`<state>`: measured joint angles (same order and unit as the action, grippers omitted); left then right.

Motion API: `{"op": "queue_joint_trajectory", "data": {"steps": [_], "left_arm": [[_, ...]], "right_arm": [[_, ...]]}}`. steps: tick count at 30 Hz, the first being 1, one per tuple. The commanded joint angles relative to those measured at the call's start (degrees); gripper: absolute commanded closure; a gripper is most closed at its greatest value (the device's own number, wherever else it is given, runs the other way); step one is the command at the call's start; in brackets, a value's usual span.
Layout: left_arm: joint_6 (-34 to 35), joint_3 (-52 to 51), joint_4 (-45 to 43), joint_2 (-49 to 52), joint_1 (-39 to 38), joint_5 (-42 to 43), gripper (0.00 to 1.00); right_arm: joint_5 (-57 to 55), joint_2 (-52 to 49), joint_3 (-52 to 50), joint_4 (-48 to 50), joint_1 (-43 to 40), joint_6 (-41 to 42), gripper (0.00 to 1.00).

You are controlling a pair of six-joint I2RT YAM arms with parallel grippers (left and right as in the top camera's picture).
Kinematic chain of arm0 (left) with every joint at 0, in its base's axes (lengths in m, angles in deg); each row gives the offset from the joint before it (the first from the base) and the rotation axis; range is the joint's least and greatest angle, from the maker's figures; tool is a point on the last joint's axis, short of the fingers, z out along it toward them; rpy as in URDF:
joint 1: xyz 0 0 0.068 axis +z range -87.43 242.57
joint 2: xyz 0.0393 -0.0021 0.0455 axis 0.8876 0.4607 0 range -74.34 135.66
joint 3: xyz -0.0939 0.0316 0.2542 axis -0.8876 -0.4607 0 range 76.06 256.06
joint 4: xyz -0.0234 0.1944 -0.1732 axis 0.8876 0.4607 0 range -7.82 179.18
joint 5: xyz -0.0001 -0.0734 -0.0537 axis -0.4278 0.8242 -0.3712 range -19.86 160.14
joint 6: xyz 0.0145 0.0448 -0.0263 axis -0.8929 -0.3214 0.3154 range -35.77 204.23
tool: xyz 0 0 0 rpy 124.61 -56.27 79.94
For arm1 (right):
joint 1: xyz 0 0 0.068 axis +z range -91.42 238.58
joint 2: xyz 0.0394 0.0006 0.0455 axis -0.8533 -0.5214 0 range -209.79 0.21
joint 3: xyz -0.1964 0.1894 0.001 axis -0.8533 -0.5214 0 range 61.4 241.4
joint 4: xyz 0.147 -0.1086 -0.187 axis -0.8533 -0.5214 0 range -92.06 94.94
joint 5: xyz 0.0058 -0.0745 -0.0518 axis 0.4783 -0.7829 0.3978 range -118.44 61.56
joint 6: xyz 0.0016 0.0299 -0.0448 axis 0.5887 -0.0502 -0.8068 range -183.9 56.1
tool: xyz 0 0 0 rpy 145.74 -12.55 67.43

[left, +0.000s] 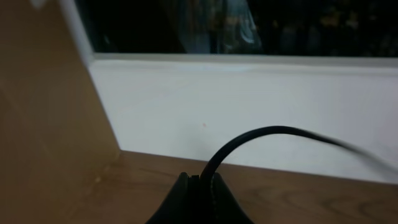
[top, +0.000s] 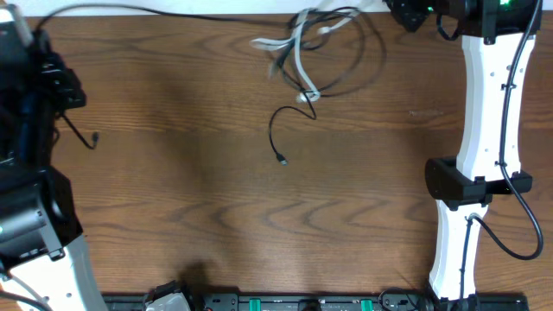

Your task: Untangle cables

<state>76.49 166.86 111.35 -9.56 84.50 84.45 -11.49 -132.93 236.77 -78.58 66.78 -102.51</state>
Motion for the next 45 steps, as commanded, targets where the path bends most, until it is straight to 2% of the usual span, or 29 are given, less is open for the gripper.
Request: {"op": "queue_joint_trajectory", "data": {"steps": [1,3,5,7,8,10,11,12,13,14,15,17,19,21,25,28,29,34,43,45], "left_arm": [[-0.52,2.73,-0.02,-0.44,1.25,0.31,0.92],[-0.55,2.86,0.39,-0.42,1.27,1.75,0.92],[-0.28,2.86,0.66,-0.37,1.25,5.01,0.92],[0.42,2.86,0.55,-0.11,1.25,8.81,0.92],[1.16,2.89,0.37,0.0,1.25,10.62,0.92],[1.9,2.89,0.31,0.37,1.22,12.66,0.92],[2.45,2.89,0.35,0.57,0.98,13.16,0.92],[2.56,2.89,0.37,0.76,0.57,14.01,0.92],[2.56,2.89,0.35,1.01,0.09,14.75,0.92],[2.67,2.89,0.35,1.2,-0.7,15.34,0.92],[2.75,2.91,0.37,1.4,-1.31,15.3,0.92],[2.75,2.93,0.63,1.88,-3.13,15.28,0.92],[2.73,2.93,1.07,2.51,-4.72,15.28,0.84],[2.73,2.93,1.95,3.5,-6.05,15.26,0.83],[2.73,2.93,3.63,5.62,-7.89,15.28,0.92],[2.69,2.93,3.56,6.49,-9.66,15.19,0.92],[2.67,2.93,3.63,6.8,-10.47,14.47,0.92],[2.21,2.93,7.19,8.09,-11.41,10.51,0.76],[3.45,2.82,10.54,14.03,-11.41,10.01,0.75],[5.6,2.8,14.75,16.31,-11.41,6.71,0.75]], "right_arm": [[0.76,0.48,-0.11,-0.28,-0.59,0.46,0.17],[2.29,0.48,-0.11,-0.76,-0.48,0.42,0.05],[4.0,0.48,-0.28,-1.22,-0.2,0.44,0.05],[6.27,0.48,-0.46,-1.73,0.24,0.44,0.2],[7.32,0.44,-0.72,-1.92,0.61,0.44,0.34],[8.11,0.39,-1.03,-2.51,1.49,0.42,0.46],[8.09,0.37,-1.27,-2.8,2.05,0.37,0.48],[8.09,0.37,-1.77,-2.95,2.82,0.02,0.44],[8.09,0.37,-2.32,-2.95,3.54,-0.39,0.34],[8.09,0.37,-3.08,-2.89,4.55,-1.29,0.21],[8.09,0.37,-3.8,-2.78,5.31,-1.81,0.01],[8.2,0.37,-5.16,-2.34,6.64,-2.38,0.01],[9.6,0.37,-6.43,-1.84,7.69,-3.48,0.01],[13.16,0.37,-7.54,-0.9,8.52,-4.35,0.01],[15.39,0.37,-8.63,0.7,9.27,-4.31,0.01],[14.64,0.37,-9.07,0.61,9.16,-4.31,0.01],[14.21,0.37,-9.09,0.59,9.03,-4.31,0.01],[13.42,0.37,-9.09,-0.09,8.76,-4.33,0.01],[12.52,0.37,-9.09,4.81,8.59,-2.45,0.01],[12.26,0.37,-9.09,7.1,8.17,-1.66,0.01]]}}
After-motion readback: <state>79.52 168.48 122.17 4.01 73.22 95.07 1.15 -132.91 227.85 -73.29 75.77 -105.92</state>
